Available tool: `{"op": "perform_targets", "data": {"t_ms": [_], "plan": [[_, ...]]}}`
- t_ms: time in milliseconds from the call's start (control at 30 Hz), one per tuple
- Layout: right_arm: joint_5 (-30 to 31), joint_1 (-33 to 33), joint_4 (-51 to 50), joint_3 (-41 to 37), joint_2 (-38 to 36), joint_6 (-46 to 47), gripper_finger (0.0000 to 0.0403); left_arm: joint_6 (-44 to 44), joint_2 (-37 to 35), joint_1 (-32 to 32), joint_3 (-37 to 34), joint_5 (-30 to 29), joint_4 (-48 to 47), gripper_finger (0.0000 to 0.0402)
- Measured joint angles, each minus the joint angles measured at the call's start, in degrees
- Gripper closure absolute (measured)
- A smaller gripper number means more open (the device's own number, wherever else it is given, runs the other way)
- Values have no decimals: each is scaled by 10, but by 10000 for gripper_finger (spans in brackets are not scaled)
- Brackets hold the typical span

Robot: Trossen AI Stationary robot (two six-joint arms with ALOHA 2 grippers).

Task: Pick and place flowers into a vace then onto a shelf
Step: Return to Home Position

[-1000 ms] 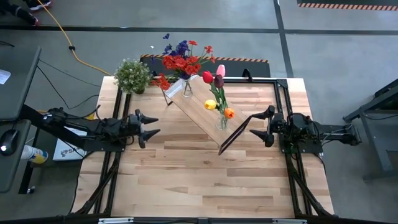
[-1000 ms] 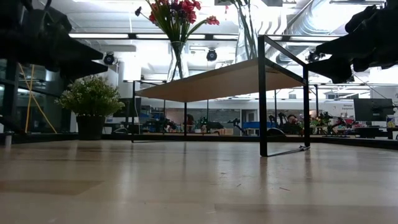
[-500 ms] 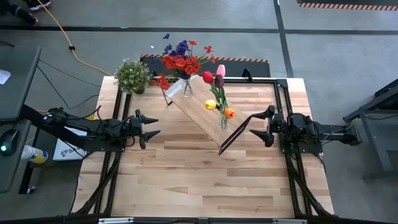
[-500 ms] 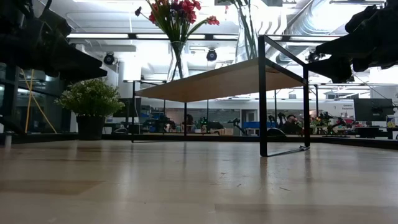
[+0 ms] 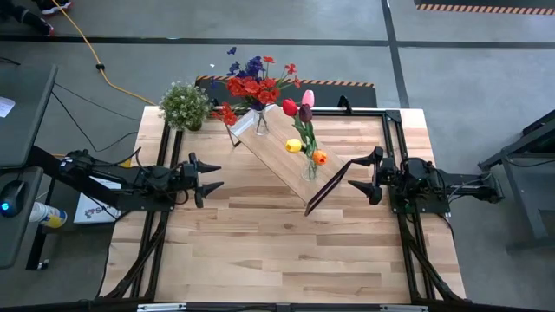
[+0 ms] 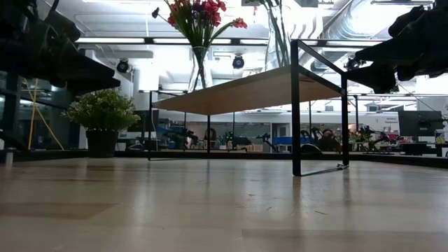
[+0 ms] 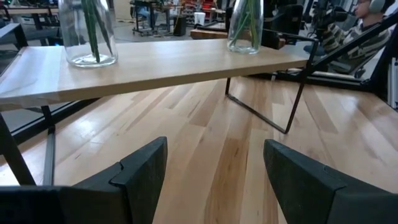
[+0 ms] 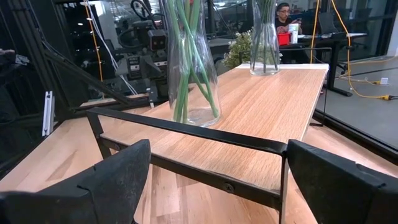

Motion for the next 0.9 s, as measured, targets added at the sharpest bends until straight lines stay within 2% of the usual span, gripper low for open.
{"op": "perform_targets", "data": {"t_ms": [433, 900], "plan": [[0, 0, 0, 0, 0, 0, 36, 0, -2, 0, 0, -1, 0, 103], [1, 0, 1, 0, 0, 0, 37, 0, -74, 0, 1, -1, 0, 103]]}}
